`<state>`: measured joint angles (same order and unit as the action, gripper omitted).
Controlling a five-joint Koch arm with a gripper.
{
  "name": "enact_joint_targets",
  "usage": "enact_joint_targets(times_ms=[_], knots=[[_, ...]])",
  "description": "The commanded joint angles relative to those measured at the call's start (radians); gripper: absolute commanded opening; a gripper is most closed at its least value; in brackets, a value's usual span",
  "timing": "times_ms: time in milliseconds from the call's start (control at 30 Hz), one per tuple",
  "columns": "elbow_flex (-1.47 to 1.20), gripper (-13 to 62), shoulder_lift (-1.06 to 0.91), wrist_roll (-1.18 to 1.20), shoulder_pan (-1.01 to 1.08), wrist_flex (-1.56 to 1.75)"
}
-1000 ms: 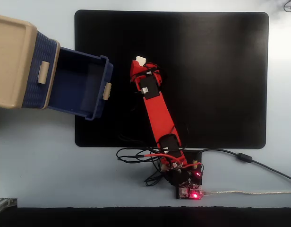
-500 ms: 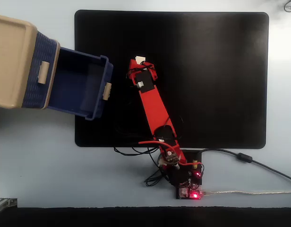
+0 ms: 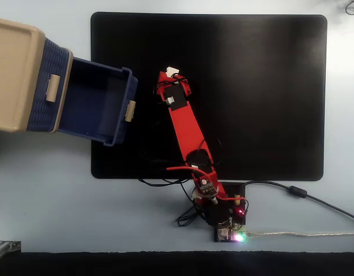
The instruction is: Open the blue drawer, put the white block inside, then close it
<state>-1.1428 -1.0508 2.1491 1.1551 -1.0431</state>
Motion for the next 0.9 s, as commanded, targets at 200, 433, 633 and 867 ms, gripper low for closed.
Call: enact_joint_targets(times_ms=[200,433,633,867], knots=[[0.044,-8.3,-0.259,0.018,0.043,-0.189],[0.238,-8.3,-0.5,0.279,-0.072,-0.629],[0.436,-8.3,-0.344,0.614,-0.48,-0.606],[0.664,-8.0,-0.137,0.641,-0.566,-0.546]])
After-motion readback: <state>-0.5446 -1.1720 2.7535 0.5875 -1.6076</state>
